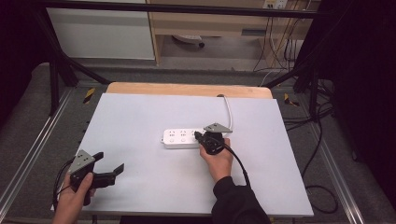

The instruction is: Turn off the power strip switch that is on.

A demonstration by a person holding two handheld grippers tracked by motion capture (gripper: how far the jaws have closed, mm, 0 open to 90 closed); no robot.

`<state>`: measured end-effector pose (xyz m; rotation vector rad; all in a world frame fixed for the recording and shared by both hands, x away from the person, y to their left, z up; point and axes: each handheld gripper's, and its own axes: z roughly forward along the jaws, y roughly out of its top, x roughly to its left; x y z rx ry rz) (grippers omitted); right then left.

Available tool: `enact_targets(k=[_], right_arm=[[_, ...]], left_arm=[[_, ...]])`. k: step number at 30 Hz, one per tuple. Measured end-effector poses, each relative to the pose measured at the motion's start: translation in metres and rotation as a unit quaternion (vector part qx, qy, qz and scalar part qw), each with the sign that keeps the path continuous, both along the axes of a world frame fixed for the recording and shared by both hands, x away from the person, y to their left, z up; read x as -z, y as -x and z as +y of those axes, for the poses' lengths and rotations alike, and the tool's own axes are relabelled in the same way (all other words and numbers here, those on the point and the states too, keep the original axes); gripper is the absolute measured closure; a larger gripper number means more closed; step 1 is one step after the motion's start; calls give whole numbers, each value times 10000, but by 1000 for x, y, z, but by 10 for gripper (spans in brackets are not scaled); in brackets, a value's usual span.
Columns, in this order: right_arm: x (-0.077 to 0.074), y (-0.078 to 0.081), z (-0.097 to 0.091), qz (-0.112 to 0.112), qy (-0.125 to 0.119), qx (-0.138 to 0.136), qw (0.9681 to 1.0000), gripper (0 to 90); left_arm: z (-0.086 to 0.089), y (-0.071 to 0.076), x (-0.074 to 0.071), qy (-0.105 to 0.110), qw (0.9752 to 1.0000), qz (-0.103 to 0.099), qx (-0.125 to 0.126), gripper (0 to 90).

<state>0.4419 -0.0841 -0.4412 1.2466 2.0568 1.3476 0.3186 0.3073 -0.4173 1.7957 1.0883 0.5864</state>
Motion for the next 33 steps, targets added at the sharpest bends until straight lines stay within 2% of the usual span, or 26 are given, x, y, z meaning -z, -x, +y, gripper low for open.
enact_targets(k=[24, 33], right_arm=[[4, 5, 8, -245, 205, 210, 9993, 900], [10, 7, 6, -233, 149, 253, 9993, 900]], left_arm=[[1, 0, 0, -12, 10000, 7, -1, 61], [2, 0, 1, -15, 10000, 18, 11, 61]])
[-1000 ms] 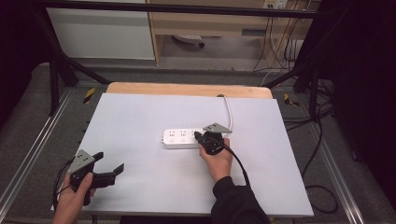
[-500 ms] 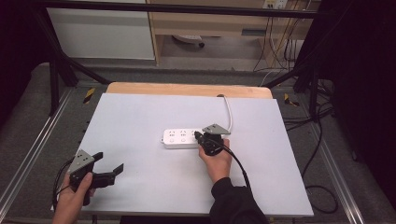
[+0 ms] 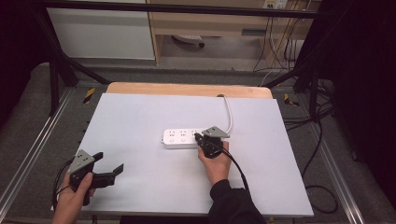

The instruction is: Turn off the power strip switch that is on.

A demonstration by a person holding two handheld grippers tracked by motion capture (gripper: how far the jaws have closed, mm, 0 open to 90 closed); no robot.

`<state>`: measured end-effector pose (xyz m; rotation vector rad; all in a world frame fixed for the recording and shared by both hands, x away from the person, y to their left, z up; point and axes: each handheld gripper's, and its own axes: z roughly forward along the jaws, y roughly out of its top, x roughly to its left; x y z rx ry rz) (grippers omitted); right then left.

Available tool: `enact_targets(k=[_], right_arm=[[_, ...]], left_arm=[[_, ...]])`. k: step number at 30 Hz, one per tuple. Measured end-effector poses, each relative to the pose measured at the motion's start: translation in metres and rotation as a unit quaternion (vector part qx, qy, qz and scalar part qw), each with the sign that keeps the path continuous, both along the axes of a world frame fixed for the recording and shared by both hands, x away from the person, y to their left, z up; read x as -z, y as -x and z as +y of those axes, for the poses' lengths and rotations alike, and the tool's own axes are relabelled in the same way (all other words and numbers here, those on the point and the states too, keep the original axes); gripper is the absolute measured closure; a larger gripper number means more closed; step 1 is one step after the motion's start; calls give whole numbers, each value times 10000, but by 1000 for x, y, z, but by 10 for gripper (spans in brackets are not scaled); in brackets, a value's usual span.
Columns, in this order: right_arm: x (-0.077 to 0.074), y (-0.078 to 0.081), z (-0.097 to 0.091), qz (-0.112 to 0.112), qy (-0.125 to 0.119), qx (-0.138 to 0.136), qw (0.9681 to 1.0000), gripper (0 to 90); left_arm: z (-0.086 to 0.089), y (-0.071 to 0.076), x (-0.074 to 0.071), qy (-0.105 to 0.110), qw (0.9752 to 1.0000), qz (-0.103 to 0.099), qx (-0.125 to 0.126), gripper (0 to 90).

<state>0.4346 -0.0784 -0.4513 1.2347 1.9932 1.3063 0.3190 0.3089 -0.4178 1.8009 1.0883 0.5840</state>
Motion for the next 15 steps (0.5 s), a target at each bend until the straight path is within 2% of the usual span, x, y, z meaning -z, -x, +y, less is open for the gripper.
enact_targets(k=[15], right_arm=[[1, -1, 1, -3, 58, -42, 10000, 900]], left_arm=[[-1, 0, 0, -2, 10000, 15, 5, 61]])
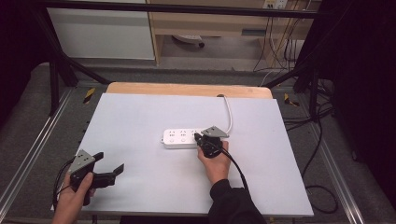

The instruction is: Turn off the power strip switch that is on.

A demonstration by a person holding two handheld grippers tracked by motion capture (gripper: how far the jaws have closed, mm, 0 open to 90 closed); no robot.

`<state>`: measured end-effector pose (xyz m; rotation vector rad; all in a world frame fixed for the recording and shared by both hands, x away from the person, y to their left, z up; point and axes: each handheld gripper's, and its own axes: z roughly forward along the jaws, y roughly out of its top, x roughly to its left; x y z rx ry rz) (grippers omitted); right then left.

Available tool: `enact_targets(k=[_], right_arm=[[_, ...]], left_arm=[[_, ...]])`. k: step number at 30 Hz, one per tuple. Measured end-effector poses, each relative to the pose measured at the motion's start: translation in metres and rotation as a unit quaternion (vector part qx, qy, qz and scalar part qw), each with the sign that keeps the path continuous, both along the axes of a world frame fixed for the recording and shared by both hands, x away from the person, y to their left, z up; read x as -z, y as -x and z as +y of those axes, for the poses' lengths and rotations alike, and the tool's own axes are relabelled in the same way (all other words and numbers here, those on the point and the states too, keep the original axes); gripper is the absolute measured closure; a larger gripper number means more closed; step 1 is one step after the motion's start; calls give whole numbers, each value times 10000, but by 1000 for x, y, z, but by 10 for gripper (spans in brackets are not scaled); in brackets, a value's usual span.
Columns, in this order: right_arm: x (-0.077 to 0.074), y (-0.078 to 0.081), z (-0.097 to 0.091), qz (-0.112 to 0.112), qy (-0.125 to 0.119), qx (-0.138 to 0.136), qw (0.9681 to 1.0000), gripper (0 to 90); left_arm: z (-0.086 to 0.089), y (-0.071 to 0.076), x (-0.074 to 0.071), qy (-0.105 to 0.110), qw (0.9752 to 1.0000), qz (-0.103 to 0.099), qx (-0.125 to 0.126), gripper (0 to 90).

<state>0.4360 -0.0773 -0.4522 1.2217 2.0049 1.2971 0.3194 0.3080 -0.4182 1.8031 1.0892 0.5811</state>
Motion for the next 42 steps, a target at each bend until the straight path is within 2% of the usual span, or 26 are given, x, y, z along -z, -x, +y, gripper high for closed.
enact_targets(k=[11, 27, 31, 42], right_arm=[[1, -1, 0, 12, -53, -16, 10000, 900], [2, -1, 3, -20, 37, -60, 10000, 900], [2, 1, 5, -94, 125, -9, 9999, 900], [3, 2, 6, -102, 81, 60, 9999, 900]], left_arm=[[0, 0, 0, 3, 10000, -6, -8, 61], [0, 0, 0, -9, 10000, 10, -1, 61], [0, 0, 0, -3, 10000, 3, 4, 61], [0, 1, 0, -25, 10000, 7, -4, 61]])
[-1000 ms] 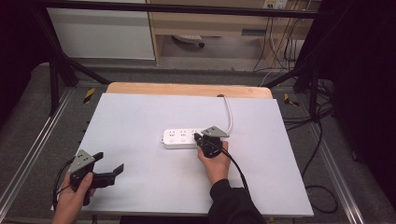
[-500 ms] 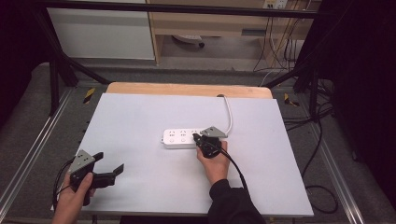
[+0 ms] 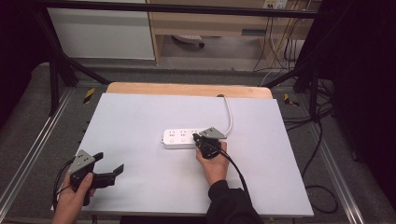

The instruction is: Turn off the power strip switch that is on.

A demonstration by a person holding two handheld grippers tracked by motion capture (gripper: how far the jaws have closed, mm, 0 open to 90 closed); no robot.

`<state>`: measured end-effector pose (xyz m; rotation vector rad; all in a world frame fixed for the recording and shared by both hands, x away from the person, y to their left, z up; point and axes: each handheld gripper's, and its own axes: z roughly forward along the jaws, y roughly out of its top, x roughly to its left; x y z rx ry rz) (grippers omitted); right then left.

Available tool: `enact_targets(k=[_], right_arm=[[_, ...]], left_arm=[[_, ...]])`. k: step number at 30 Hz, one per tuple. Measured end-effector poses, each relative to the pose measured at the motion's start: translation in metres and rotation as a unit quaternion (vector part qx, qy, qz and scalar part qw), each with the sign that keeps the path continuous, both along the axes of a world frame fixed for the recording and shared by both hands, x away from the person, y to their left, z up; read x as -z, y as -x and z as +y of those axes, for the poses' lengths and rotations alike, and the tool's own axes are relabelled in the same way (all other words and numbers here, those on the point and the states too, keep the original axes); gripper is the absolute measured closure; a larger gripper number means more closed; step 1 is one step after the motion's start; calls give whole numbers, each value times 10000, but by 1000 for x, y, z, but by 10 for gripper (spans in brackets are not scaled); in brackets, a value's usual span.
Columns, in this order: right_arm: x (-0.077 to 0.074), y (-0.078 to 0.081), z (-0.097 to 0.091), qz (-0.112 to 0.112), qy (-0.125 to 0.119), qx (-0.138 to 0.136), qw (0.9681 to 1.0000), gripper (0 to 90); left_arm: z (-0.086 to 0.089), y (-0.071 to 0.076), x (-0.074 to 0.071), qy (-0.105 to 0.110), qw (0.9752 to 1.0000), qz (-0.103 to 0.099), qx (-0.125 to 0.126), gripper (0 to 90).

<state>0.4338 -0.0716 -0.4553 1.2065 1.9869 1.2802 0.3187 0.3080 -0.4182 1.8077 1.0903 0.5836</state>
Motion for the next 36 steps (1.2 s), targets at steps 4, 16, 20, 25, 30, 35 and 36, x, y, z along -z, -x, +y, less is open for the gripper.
enact_targets(k=[4, 16, 20, 25, 30, 35, 36], right_arm=[[0, 1, 0, -17, 14, 1, 10000, 900], [0, 1, 2, -44, 64, 24, 10000, 900], [0, 1, 2, -51, 87, 21, 9999, 900], [0, 1, 2, -51, 94, 13, 9999, 900], [0, 1, 1, -32, 68, 6, 10000, 900], [0, 0, 1, -30, 103, -18, 9999, 900], [-1, 1, 2, -47, 172, -47, 9998, 900]], left_arm=[[0, 0, 0, -21, 10000, -2, 0, 61], [0, 0, 0, -23, 10000, -3, -11, 61], [0, 0, 0, -27, 10000, 0, -10, 61], [0, 0, 0, -28, 10000, 14, -8, 61], [0, 0, 0, -27, 10000, 22, -7, 61], [0, 0, 0, -33, 10000, 18, -10, 61], [0, 0, 0, -33, 10000, 15, -11, 61]])
